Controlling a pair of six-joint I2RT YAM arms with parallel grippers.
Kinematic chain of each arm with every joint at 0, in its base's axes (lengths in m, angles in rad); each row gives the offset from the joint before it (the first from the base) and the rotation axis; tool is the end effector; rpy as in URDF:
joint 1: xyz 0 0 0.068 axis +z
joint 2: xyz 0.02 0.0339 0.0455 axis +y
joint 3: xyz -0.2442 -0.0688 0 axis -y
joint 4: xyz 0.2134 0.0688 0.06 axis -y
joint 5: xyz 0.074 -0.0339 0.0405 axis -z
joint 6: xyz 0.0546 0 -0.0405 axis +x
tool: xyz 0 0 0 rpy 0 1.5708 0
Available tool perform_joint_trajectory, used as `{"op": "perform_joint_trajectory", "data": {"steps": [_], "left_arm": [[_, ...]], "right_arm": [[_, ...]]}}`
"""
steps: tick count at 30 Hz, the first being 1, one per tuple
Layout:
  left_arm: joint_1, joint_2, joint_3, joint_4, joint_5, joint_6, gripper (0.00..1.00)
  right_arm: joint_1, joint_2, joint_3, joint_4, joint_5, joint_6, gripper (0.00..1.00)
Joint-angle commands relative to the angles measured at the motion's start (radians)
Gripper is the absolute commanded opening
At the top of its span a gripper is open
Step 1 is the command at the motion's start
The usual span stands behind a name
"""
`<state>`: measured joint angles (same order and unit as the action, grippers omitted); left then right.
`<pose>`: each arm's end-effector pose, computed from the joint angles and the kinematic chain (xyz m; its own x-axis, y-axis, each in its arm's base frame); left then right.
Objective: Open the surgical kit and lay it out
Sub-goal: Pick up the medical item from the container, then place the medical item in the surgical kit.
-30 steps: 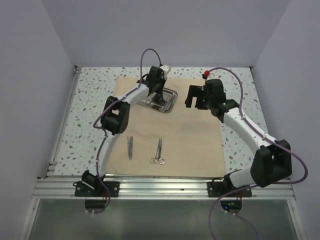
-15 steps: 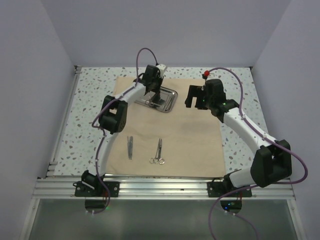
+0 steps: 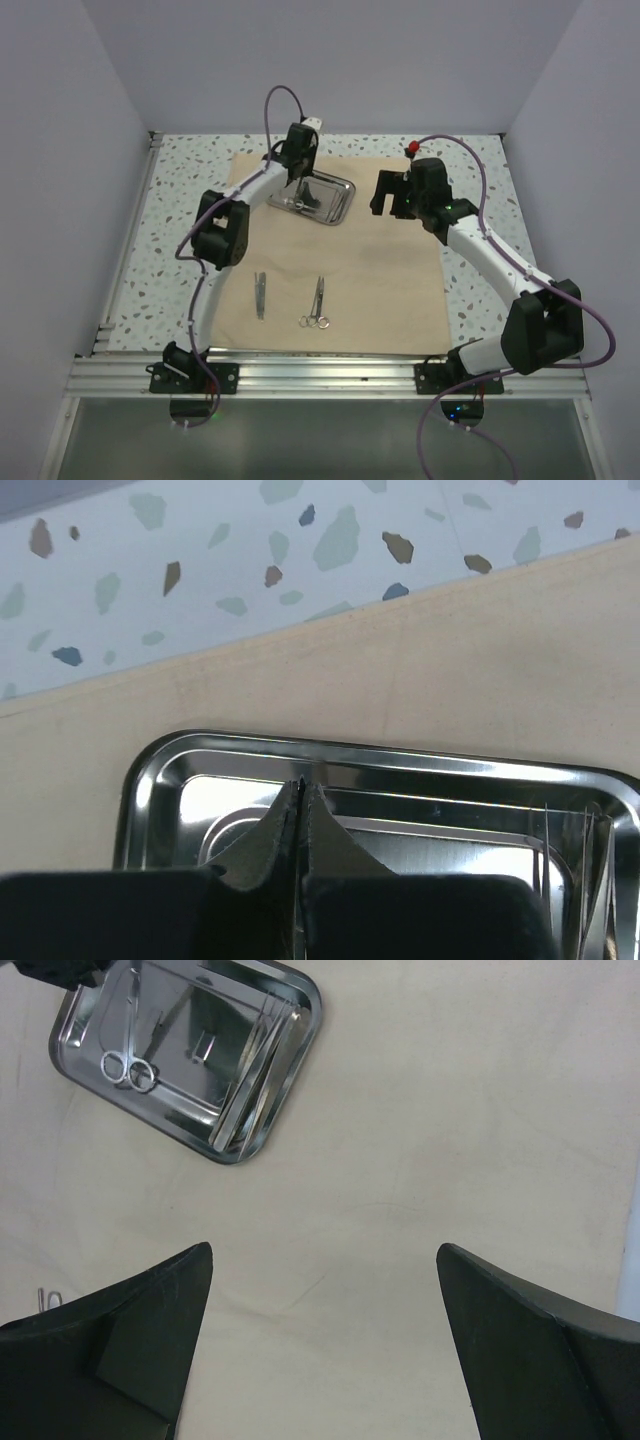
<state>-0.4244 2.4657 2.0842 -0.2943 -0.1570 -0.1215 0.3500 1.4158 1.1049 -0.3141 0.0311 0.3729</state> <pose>0.4872 -0.2108 0.1625 -0.6016 0.1405 -0.7863 0.2243 0.9745 0.0025 0.2900 0.1040 0.2714 -0.6281 0.1584 -0.7619 -0.0969 0.9555 0.2785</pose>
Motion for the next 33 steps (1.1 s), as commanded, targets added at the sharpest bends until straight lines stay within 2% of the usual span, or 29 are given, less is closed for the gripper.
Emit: {"op": "perform_joint_trajectory", "data": {"steps": [1, 8, 14, 15, 20, 24, 27, 31, 33], "left_arm": [[0.013, -0.189, -0.019, 0.101, -0.084, -0.023, 0.00], [-0.005, -0.329, -0.071, 0.080, -0.107, -0.026, 0.00], [-0.068, -0.539, -0.283, 0.078, -0.183, -0.059, 0.00], [-0.080, -0.609, -0.367, 0.076, -0.188, -0.078, 0.00], [-0.212, -0.863, -0.634, 0.037, -0.294, -0.161, 0.00], [-0.304, -1.057, -0.898, 0.029, -0.315, -0.318, 0.00], [-0.411, -1.161, -1.024, 0.024, -0.346, -0.401, 0.00], [-0.586, -1.212, -1.104, -0.058, -0.446, -0.518, 0.00], [-0.631, -1.223, -1.154, -0.054, -0.431, -0.555, 0.00]], "right_arm": [[-0.005, -0.005, 0.023, 0.032, -0.005, -0.011, 0.98], [-0.006, -0.005, 0.024, 0.035, -0.013, -0.008, 0.98], [-0.006, -0.008, 0.024, 0.033, -0.019, -0.008, 0.98], [-0.005, -0.009, 0.023, 0.033, -0.019, -0.009, 0.98], [-0.008, 0.006, 0.029, 0.040, -0.027, -0.002, 0.98], [-0.008, 0.021, 0.032, 0.040, -0.028, 0.001, 0.98], [-0.008, 0.026, 0.032, 0.035, -0.028, 0.001, 0.98], [-0.009, 0.012, 0.021, 0.029, -0.027, 0.004, 0.98], [-0.008, 0.003, 0.018, 0.029, -0.028, 0.006, 0.99]]}}
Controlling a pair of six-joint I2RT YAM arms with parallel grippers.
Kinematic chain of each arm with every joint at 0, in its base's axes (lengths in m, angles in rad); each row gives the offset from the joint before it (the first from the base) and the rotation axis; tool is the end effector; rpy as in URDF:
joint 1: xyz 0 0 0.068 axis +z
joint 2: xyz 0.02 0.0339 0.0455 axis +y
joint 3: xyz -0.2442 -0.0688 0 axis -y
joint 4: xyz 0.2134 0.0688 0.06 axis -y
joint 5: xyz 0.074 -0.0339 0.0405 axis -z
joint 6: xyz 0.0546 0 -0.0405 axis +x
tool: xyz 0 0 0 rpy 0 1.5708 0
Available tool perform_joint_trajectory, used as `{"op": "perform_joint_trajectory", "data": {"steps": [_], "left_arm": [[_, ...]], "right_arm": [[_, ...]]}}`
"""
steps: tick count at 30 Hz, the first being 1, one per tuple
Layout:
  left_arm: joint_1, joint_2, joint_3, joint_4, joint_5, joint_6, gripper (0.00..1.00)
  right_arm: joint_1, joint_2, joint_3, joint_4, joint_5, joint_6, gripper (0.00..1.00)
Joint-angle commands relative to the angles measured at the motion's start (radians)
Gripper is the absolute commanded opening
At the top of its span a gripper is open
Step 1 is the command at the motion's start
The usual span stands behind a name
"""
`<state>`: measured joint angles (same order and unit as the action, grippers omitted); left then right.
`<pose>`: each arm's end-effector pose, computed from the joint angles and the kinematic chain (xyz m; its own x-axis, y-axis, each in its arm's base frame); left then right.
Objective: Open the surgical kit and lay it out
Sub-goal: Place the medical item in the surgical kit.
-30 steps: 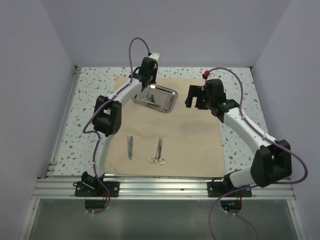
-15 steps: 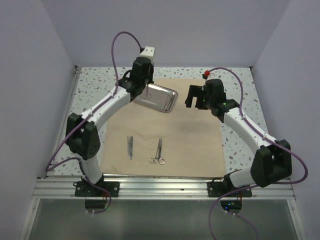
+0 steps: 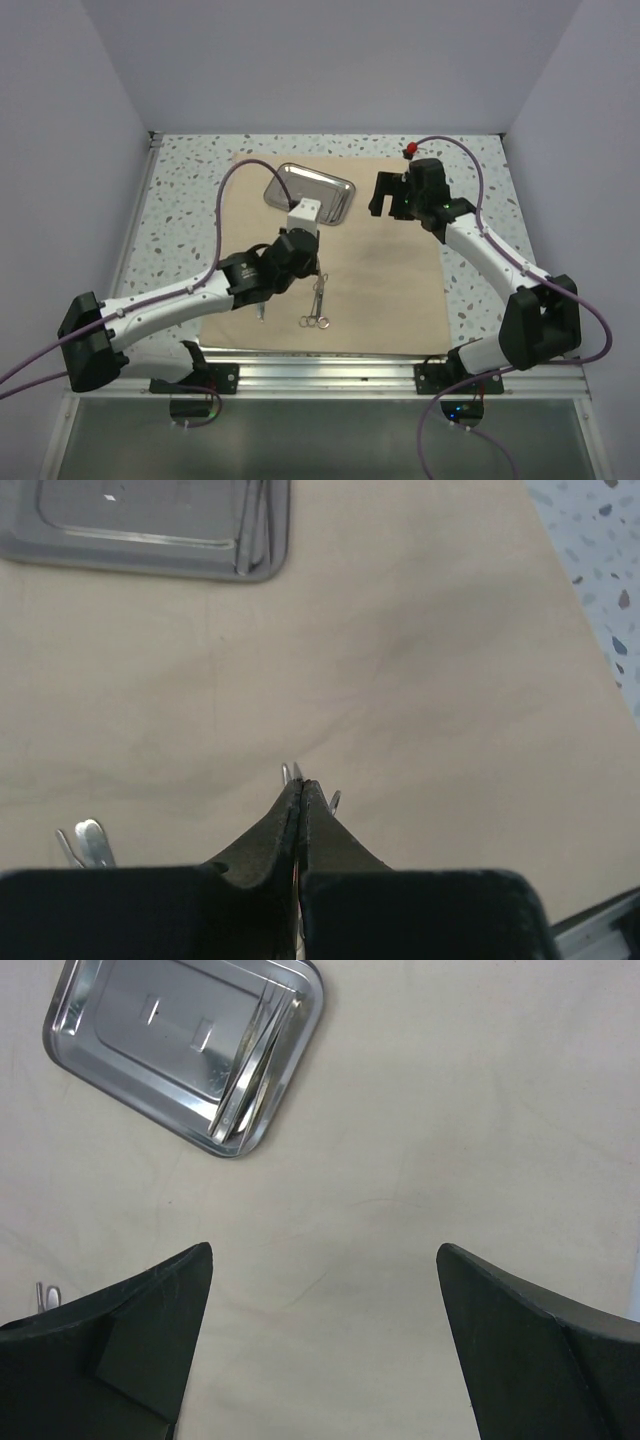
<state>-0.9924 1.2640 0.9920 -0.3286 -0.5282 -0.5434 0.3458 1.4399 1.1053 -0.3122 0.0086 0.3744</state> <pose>0.1695 -0.2093 0.2783 -0.5209 -0.0191 -0.8534 0.2647 0.9468 -0.1828 0.2937 0.1053 0.2647 -0.6493 0.1548 -0.7446 -0.1021 0.9525 0.2870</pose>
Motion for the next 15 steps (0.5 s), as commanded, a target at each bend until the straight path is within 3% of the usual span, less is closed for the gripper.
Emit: {"op": "perform_joint_trajectory", "data": {"steps": [1, 6, 15], "left_arm": [[-0.099, -0.020, -0.076, -0.017, -0.058, -0.148, 0.00], [-0.156, -0.003, -0.122, -0.055, -0.050, -0.216, 0.00], [-0.164, -0.041, -0.176, -0.064, -0.033, -0.165, 0.00]], "right_arm": [[-0.004, -0.024, 0.013, 0.025, -0.006, 0.004, 0.98], [-0.004, -0.019, 0.013, 0.021, -0.001, 0.004, 0.98], [-0.004, 0.019, 0.024, 0.027, -0.001, 0.003, 0.98]]}}
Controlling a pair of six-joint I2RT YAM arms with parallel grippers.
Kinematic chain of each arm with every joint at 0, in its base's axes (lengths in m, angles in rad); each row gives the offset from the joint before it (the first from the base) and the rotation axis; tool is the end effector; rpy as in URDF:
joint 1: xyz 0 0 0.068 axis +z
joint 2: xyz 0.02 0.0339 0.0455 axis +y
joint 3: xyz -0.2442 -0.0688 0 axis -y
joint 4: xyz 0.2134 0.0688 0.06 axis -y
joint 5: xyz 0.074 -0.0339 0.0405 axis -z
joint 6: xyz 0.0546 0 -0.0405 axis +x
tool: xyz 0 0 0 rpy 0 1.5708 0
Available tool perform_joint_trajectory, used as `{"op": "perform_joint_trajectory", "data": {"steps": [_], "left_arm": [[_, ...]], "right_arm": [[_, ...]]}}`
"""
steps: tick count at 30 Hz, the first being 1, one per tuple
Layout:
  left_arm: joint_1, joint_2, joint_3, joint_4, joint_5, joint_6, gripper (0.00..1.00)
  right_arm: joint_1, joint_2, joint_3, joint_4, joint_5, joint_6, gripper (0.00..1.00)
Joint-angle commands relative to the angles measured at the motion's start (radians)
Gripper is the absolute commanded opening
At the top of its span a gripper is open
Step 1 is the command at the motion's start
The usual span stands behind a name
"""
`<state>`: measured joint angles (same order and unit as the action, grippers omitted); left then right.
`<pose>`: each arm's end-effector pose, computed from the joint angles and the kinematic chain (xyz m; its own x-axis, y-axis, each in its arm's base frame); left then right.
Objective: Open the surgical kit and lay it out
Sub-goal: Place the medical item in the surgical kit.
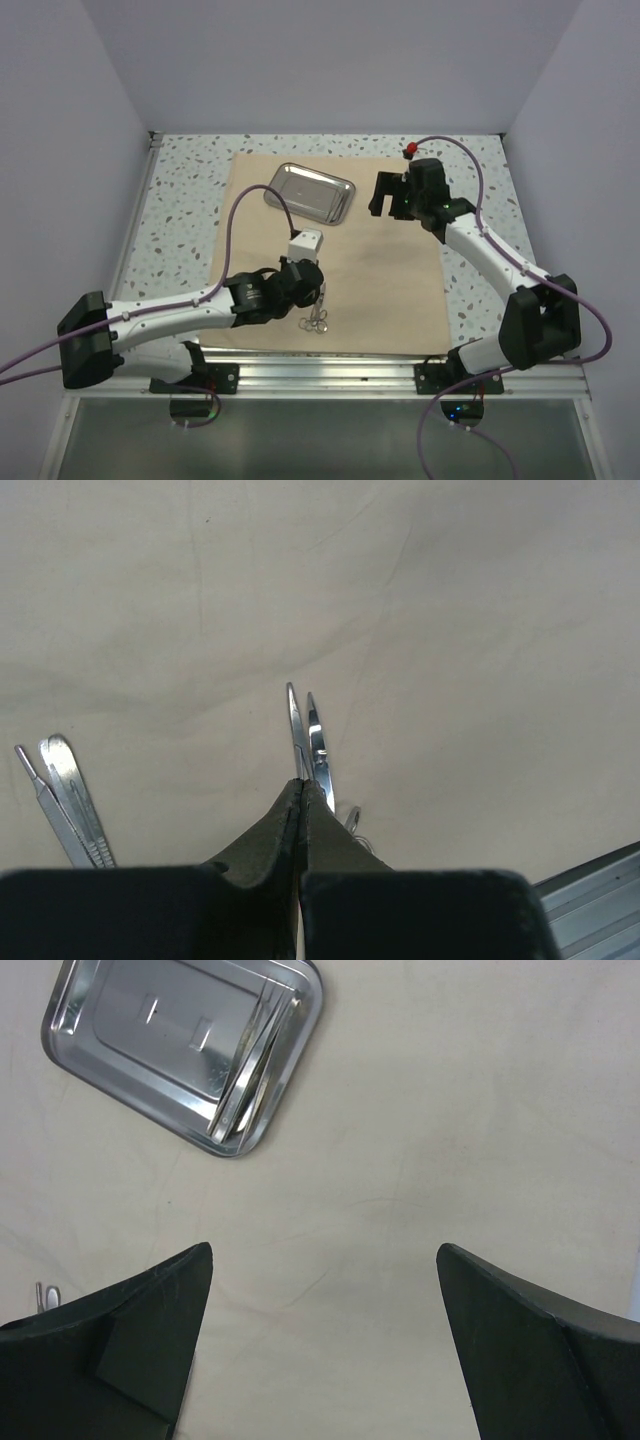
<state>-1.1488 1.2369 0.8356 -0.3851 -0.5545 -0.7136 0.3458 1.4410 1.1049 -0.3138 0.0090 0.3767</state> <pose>0.1265 -0.2117 0.2309 -0.6271 0.0382 -0.7780 0.2814 0.9424 -0.1806 0.2937 0.1053 0.2641 -0.6516 0.1562 -0.7423 -0.0995 0.9525 0.2878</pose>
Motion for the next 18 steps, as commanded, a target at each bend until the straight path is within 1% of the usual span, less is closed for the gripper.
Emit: {"op": "perform_joint_trajectory", "data": {"steps": [1, 4, 6, 8, 9, 10, 12, 13, 14, 15, 16, 18], "left_arm": [[-0.008, -0.001, -0.023, 0.011, -0.002, 0.011, 0.00], [-0.002, 0.047, -0.029, 0.052, 0.017, 0.045, 0.00], [0.004, 0.119, -0.012, 0.060, 0.018, 0.055, 0.00], [0.011, 0.197, 0.013, 0.064, -0.018, 0.052, 0.00], [0.020, 0.222, 0.019, 0.072, -0.030, 0.054, 0.02], [0.026, 0.246, 0.025, 0.092, -0.048, 0.060, 0.08], [0.050, 0.312, 0.042, 0.106, -0.082, 0.068, 0.16], [0.060, 0.350, 0.048, 0.112, -0.091, 0.069, 0.23], [0.072, 0.364, 0.062, 0.112, -0.103, 0.069, 0.25], [0.093, 0.375, 0.068, 0.114, -0.128, 0.069, 0.29], [0.104, 0.384, 0.072, 0.115, -0.134, 0.074, 0.39], [0.129, 0.380, 0.089, 0.107, -0.162, 0.086, 0.46]], "right_arm": [[-0.005, 0.027, 0.026, 0.028, -0.001, 0.002, 0.98], [-0.005, 0.044, 0.030, 0.032, -0.001, 0.002, 0.98], [-0.004, 0.052, 0.035, 0.033, -0.001, -0.001, 0.98], [-0.005, 0.064, 0.038, 0.032, 0.000, 0.001, 0.98], [-0.004, 0.065, 0.038, 0.033, 0.002, -0.001, 0.98], [-0.004, 0.068, 0.039, 0.035, 0.002, -0.001, 0.98], [-0.005, 0.076, 0.041, 0.035, 0.002, -0.002, 0.98], [-0.005, 0.079, 0.042, 0.033, 0.000, -0.002, 0.98], [-0.005, 0.084, 0.044, 0.035, 0.000, -0.002, 0.98], [-0.004, 0.084, 0.046, 0.035, 0.002, -0.002, 0.98], [-0.004, 0.085, 0.046, 0.035, 0.000, -0.002, 0.98], [-0.004, 0.090, 0.046, 0.038, 0.002, -0.005, 0.98]]}}
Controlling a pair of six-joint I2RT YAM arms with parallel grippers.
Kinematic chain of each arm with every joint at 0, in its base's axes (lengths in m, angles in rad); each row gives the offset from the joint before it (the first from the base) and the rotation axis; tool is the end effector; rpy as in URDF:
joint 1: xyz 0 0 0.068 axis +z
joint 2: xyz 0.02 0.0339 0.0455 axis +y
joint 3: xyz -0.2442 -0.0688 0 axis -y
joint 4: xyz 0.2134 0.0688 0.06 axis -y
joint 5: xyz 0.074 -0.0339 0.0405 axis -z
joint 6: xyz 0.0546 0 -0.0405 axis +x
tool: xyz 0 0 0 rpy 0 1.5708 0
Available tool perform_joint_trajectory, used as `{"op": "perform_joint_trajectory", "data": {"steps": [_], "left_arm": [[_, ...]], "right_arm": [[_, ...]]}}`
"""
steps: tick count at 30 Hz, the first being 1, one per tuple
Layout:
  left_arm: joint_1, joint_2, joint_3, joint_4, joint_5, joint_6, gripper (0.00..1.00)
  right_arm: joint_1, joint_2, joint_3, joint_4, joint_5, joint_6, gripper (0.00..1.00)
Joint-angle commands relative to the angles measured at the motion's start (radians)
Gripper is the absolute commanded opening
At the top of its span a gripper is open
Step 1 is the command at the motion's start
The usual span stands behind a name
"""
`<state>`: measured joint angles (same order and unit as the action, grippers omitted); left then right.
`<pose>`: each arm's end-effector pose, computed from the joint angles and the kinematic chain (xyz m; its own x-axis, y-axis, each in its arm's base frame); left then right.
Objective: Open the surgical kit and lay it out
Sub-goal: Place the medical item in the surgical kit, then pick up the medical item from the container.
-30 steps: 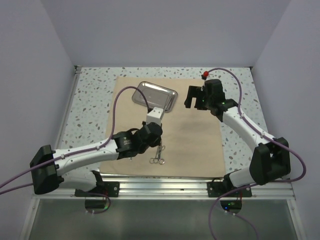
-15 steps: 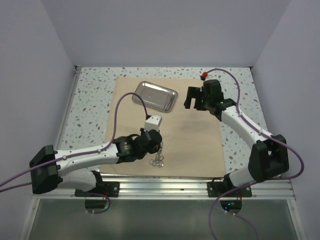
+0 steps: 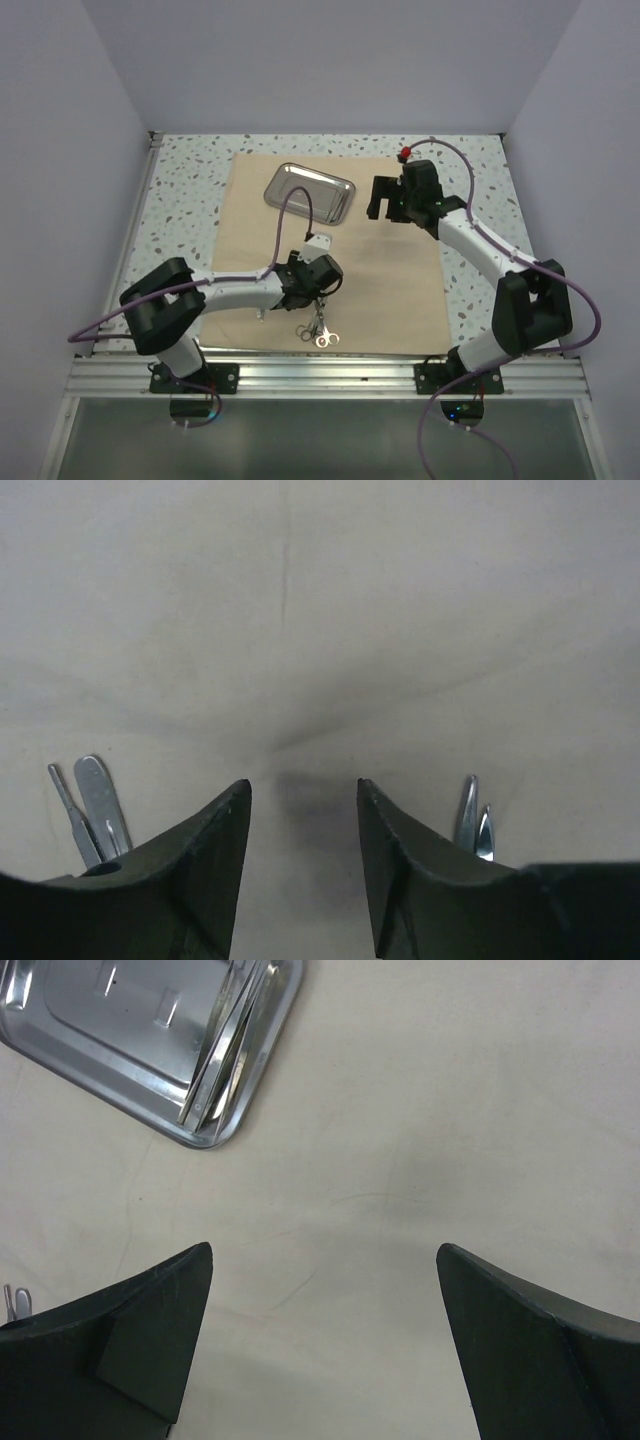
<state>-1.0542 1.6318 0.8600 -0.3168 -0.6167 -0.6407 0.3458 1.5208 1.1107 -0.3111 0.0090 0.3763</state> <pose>0.1680 -0.2319 0.1464 -0.6956 0.2373 -0.6780 0.2009 0.9705 0.1336 0.3050 0.1094 0.2424 -0.7000 0.1384 -0.7006 -0.0810 0.9593 0.2705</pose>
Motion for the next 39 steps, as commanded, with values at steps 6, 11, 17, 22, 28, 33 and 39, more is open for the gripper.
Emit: {"op": "perform_joint_trajectory", "data": {"steps": [6, 11, 17, 22, 28, 33, 39], "left_arm": [[0.060, -0.232, 0.039, -0.034, -0.184, 0.023, 0.64], [0.063, -0.398, -0.021, -0.116, -0.147, 0.004, 0.65], [0.065, -0.492, -0.145, -0.108, -0.166, -0.004, 0.64], [0.065, -0.532, -0.202, -0.062, -0.152, 0.001, 0.65], [0.068, -0.598, -0.245, -0.028, -0.163, -0.026, 0.64], [0.069, -0.655, -0.265, -0.025, -0.172, -0.033, 0.65], [0.069, -0.681, -0.280, -0.022, -0.164, -0.031, 0.65]], "right_arm": [[-0.005, 0.019, 0.031, 0.089, -0.067, 0.012, 0.98], [0.012, 0.090, 0.106, 0.086, -0.135, 0.056, 0.98], [0.114, 0.252, 0.286, 0.052, -0.103, 0.092, 0.89], [0.170, 0.415, 0.498, -0.020, -0.021, 0.116, 0.84], [0.202, 0.588, 0.669, -0.101, 0.058, 0.141, 0.75], [0.220, 0.656, 0.732, -0.167, 0.166, 0.164, 0.74], [0.222, 0.726, 0.765, -0.154, 0.146, 0.182, 0.70]]}}
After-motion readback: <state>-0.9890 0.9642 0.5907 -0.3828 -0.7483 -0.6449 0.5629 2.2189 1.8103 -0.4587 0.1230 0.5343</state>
